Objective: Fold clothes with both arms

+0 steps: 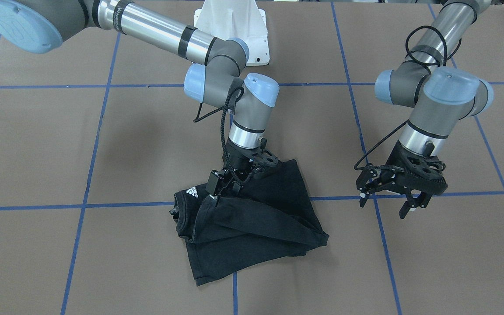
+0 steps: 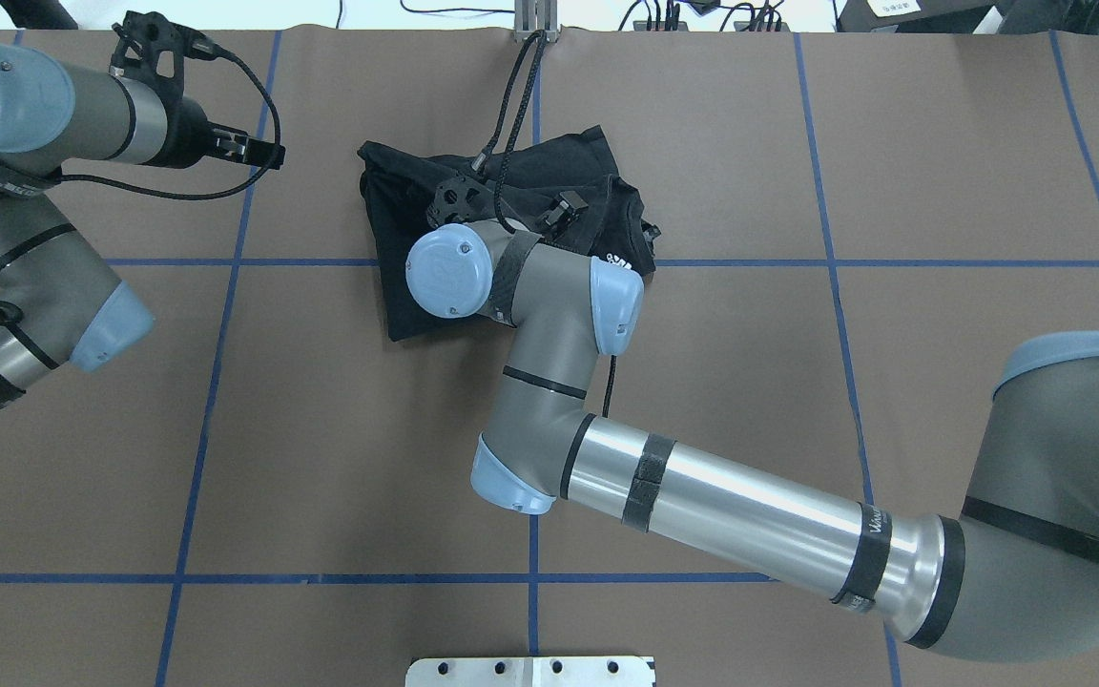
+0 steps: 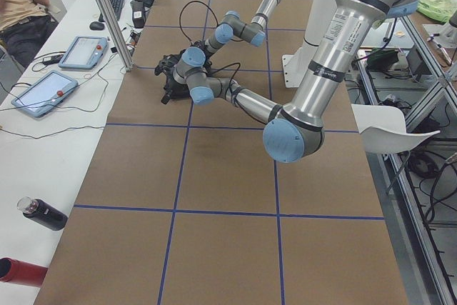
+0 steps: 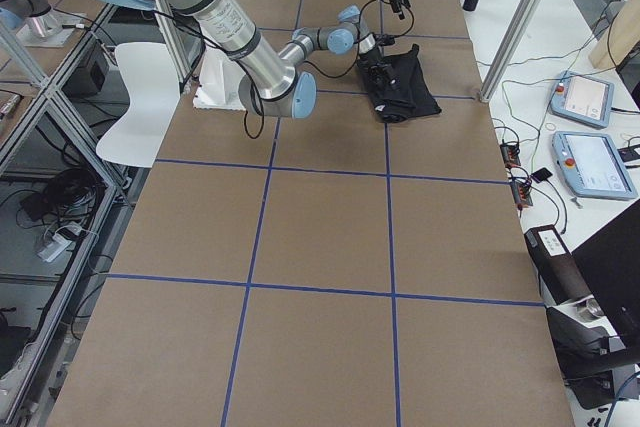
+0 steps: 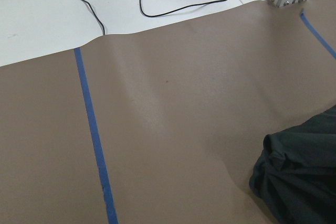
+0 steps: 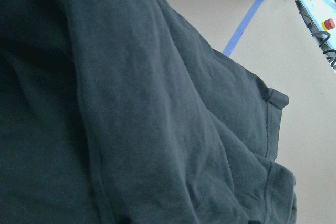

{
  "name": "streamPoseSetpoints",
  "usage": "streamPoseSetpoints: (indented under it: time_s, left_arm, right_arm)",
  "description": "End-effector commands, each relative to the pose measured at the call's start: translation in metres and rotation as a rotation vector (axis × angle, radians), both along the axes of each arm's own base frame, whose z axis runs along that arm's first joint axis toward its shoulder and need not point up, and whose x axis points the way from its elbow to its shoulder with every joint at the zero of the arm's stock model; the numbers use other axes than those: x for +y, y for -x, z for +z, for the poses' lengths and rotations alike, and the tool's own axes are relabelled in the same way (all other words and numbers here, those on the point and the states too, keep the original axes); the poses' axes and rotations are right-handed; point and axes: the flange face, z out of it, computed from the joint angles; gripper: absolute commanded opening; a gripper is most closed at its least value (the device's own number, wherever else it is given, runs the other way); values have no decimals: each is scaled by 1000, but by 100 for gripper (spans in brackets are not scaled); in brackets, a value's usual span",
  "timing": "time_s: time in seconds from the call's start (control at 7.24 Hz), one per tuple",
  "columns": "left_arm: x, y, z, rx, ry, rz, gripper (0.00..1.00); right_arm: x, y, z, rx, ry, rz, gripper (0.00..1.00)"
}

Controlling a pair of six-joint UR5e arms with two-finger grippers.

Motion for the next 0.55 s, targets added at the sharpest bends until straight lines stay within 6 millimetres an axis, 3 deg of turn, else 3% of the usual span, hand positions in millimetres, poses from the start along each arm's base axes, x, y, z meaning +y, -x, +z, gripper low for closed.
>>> streamPoseSetpoints:
  time_s: [0.0,0.28,0.41]
  left_arm:
    - [0,1,-1,1,-1,-1,100]
    - [0,1,-1,1,-1,-1,100]
    - [0,1,-1,1,-2,-2,100]
  right_arm:
    - [-16,-11,-2,-19,-11,23,0]
    - [-54,-30,14,-53,-17,83,0]
    - [-78,-49,16,-62,-16,114,0]
